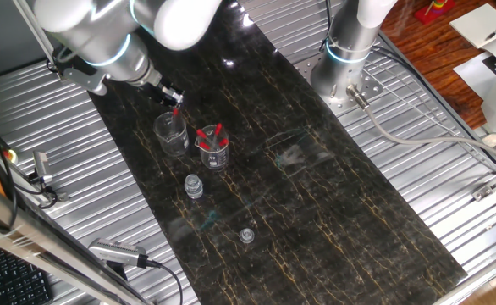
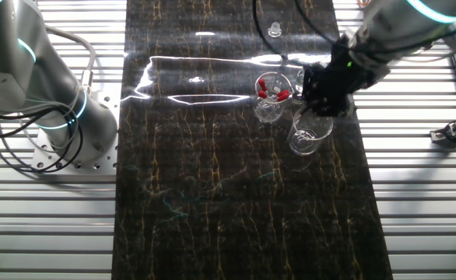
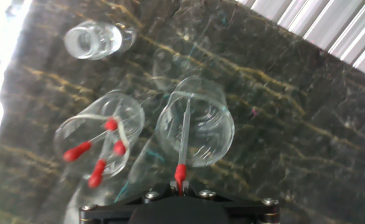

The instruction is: Transfer liquid using a dropper

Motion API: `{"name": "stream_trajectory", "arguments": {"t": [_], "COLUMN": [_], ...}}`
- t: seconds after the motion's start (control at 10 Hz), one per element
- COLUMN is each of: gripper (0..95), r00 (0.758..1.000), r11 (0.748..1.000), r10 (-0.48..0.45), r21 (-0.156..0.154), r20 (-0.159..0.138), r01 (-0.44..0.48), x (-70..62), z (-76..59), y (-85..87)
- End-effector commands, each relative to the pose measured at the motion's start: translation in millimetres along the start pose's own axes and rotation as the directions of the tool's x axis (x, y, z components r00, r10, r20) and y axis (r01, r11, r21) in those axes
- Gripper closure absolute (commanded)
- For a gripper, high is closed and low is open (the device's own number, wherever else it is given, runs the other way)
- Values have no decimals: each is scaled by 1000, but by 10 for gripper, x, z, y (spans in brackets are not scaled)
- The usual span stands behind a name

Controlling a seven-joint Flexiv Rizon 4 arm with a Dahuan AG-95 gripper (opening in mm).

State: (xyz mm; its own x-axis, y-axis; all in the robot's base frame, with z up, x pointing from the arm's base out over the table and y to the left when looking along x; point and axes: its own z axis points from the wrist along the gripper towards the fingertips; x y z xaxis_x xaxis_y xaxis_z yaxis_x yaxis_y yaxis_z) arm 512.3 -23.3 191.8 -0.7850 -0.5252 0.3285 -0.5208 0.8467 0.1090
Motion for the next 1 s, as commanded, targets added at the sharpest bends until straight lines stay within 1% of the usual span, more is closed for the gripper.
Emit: {"name": "stream_trajectory", "arguments": {"t": [0.1,0.2,0.4,0.6,0.8,0.9,1.0], "gripper": [950,950,950,950,950,950,950], "r00": [1000,999,997,994,992,992,993], "r11": [1000,1000,999,997,996,996,995], "r10": [1,3,17,27,37,38,37], "r21": [-11,-17,-45,-66,-72,-80,-83], "r20": [-27,-39,-81,-107,-119,-120,-116], "r01": [-1,-4,-21,-34,-46,-48,-47], "x": [110,150,247,321,383,429,464], "z": [-188,-254,-409,-507,-582,-584,-554], "y": [109,153,315,450,577,635,676]}}
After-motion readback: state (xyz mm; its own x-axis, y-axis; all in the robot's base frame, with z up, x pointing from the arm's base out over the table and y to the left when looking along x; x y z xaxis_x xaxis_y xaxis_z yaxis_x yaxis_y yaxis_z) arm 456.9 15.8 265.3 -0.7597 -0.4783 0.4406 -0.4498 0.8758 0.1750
